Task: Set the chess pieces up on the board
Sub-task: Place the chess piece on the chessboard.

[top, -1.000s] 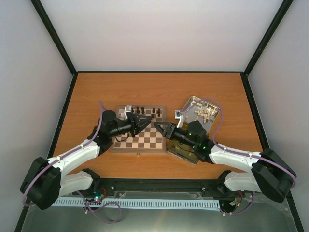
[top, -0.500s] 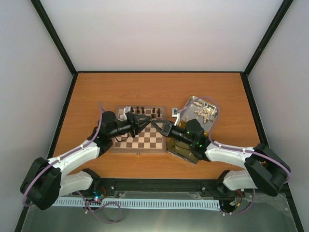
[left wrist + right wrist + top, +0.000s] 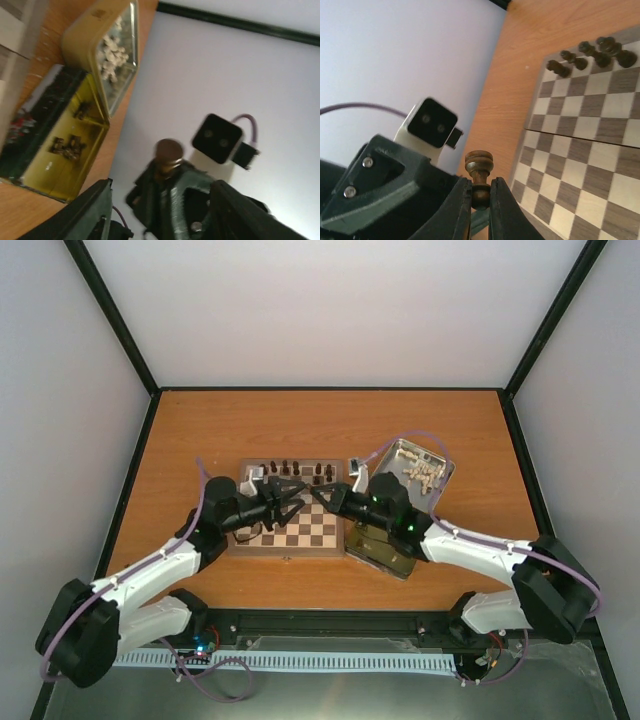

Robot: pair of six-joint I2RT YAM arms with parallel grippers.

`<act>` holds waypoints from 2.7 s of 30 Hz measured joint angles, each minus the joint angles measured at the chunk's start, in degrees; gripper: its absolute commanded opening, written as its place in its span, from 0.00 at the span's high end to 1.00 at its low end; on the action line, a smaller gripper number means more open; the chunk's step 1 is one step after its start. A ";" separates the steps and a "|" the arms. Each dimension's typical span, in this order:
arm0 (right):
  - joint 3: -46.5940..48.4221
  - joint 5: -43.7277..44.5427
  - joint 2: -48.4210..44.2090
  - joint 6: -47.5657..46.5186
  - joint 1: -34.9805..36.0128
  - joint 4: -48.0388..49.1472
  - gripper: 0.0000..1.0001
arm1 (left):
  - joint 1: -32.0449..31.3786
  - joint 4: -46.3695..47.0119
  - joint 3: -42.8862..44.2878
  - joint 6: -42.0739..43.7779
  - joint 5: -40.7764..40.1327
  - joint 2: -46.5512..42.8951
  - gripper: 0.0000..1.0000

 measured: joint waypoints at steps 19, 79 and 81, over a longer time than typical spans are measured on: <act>52.81 12.04 34.73 -32.00 -0.85 -75.17 0.97 | 4.76 -50.99 17.33 54.95 -36.11 -22.97 0.26; 87.80 19.74 59.60 -38.23 -0.61 -92.15 0.89 | 4.79 -58.31 16.04 68.15 -47.80 -26.38 0.22; 87.82 19.80 59.69 -38.23 -0.61 -92.13 0.90 | 4.76 -58.31 16.04 68.15 -47.80 -26.38 0.22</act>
